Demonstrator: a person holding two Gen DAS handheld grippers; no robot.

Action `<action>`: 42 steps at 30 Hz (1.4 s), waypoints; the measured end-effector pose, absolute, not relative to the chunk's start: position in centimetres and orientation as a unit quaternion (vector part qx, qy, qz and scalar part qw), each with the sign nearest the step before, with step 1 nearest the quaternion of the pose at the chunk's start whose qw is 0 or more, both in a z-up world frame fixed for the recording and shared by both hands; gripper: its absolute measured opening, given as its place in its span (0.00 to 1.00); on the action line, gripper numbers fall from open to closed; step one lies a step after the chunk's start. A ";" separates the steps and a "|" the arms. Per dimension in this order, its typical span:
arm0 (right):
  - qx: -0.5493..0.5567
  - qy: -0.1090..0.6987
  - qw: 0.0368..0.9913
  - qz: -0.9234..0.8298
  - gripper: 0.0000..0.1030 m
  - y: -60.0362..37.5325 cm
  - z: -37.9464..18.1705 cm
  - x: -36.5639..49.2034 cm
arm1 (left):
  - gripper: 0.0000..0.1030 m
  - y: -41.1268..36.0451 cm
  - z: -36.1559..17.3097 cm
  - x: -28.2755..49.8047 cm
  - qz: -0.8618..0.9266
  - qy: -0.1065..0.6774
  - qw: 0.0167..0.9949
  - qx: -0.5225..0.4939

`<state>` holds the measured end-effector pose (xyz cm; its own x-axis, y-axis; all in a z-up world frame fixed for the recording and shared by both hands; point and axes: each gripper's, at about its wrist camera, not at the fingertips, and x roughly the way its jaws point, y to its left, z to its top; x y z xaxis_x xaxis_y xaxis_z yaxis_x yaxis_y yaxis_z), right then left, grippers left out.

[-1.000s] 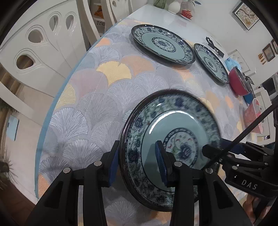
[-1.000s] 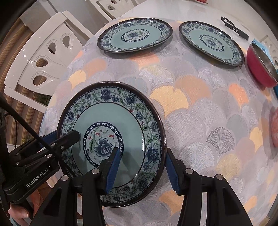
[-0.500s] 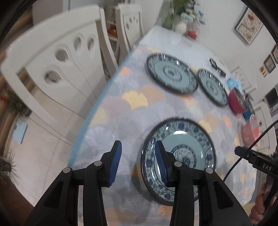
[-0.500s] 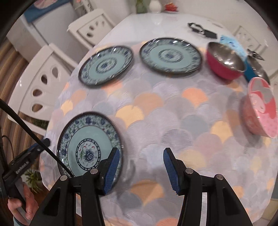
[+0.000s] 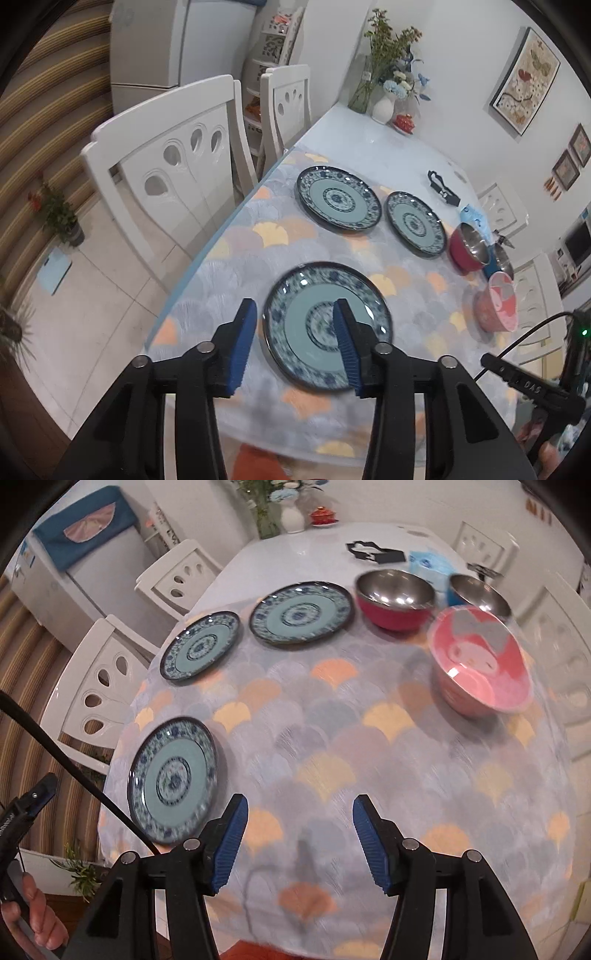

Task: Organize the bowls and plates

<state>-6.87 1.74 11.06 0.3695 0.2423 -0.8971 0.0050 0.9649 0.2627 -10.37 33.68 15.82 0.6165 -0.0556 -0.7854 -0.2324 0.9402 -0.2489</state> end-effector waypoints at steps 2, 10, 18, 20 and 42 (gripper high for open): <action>0.123 0.558 0.817 0.072 0.56 0.5 11.2 -8.1 | 0.42 33.1 16.2 -11.6 0.051 0.433 0.884 -0.170; 0.146 0.557 0.814 0.074 0.58 -2.3 11.2 -12.6 | 0.44 31.5 16.7 -15.6 0.060 0.434 0.883 -0.171; 0.165 0.542 0.820 0.085 0.58 -3.1 12.3 -14.9 | 0.49 30.0 18.5 -17.2 0.055 0.424 0.892 -0.150; 0.168 0.540 0.820 0.086 0.58 -3.0 12.4 -15.2 | 0.55 29.7 18.8 -17.4 0.053 0.419 0.896 -0.141; 0.142 0.565 0.810 0.068 0.59 3.9 11.0 -6.8 | 0.57 37.3 16.2 -8.6 0.033 0.432 0.887 -0.162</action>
<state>-6.77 3.89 11.03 0.3517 0.2708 -0.8961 0.0492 0.9506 0.3066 -8.65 37.26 16.21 0.6241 -0.0805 -0.7772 -0.1990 0.9455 -0.2577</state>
